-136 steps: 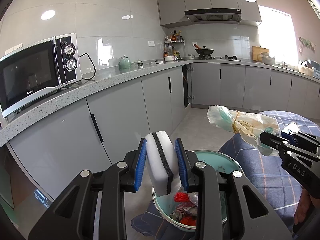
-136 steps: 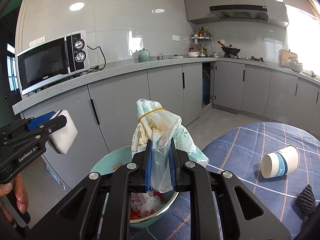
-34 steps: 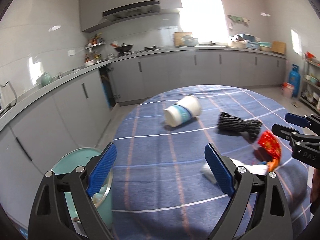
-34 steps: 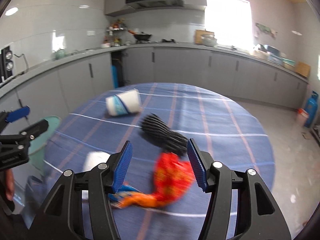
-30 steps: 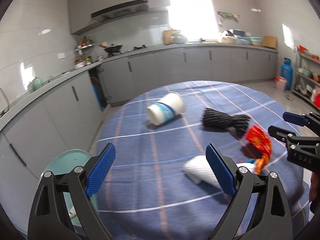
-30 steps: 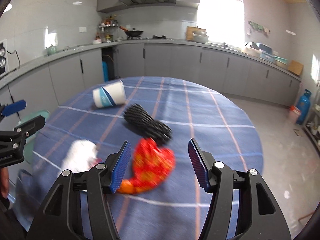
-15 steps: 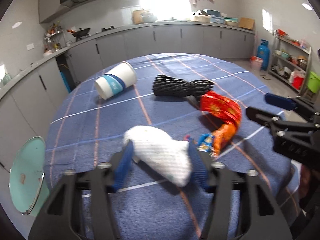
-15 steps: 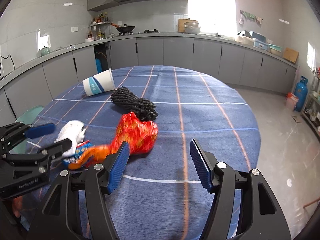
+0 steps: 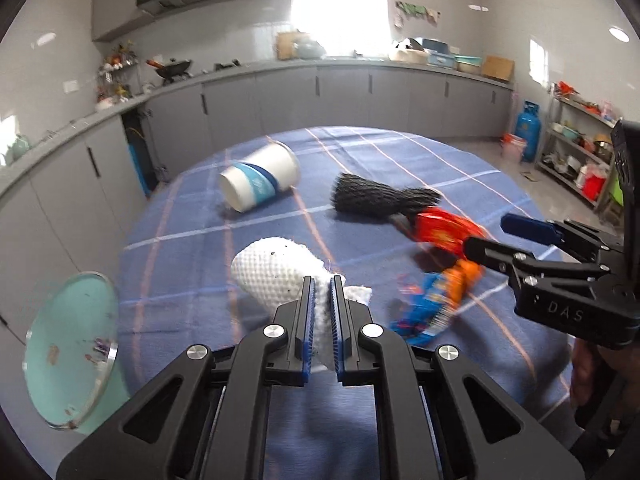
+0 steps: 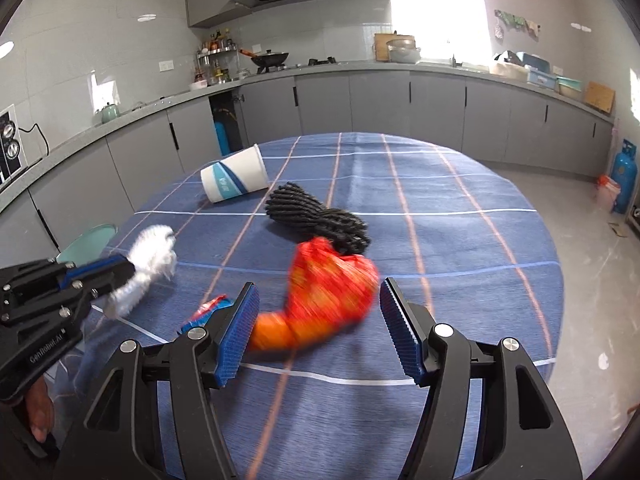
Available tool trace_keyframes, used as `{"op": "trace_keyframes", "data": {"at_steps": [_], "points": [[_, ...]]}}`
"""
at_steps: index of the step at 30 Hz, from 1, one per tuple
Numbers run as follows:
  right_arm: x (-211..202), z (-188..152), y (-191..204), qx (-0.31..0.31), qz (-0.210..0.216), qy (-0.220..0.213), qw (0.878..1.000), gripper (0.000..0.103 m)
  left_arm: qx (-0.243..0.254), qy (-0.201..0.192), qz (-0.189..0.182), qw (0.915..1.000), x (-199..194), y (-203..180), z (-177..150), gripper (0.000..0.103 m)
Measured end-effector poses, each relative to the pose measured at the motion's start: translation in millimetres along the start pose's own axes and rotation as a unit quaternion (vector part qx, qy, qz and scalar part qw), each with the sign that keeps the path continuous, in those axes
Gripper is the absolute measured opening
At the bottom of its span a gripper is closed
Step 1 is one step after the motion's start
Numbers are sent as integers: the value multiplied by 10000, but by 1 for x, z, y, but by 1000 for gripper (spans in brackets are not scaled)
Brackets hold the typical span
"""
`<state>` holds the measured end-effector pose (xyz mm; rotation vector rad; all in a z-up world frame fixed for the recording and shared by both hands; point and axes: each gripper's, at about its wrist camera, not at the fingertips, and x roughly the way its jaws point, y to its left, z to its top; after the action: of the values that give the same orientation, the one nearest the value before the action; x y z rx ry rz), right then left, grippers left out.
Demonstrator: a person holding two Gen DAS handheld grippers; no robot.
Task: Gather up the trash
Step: 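Grasp the white mesh cloth with the left tool while the right tool grasps the red printed bag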
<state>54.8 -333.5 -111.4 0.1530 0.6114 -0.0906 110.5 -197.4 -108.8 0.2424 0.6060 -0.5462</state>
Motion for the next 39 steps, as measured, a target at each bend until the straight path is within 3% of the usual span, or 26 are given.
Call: {"op": "trace_keyframes", "data": {"at_steps": [6,14,21,26,28,31,39], "points": [[15,-3,4,163,103,341,9992,61,-128,-79,194,9997,-7,15,-3,9],[11,-1,-16,379,-40,369,9986,51,-336,-52,336,9989,-6,33,-3,9],[-2,-7,-19,392,-18,416,9984,51,-350,-106,442,9984,-12,38,-7,9],[15,-2,-30,642,-102,500,9966,51,-340,-45,444,9984,-8,37,-11,9],[23,-3,-30,656,69,667,9956,34,-306,-64,441,9985,-10,35,-10,9],[21,-4,-23,513,257,658,9962,22,-306,-104,437,9985,-16,37,-9,9],[-7,15,-3,302,424,38,9986,16,-470,-335,669,9961,-41,58,-5,9]]}}
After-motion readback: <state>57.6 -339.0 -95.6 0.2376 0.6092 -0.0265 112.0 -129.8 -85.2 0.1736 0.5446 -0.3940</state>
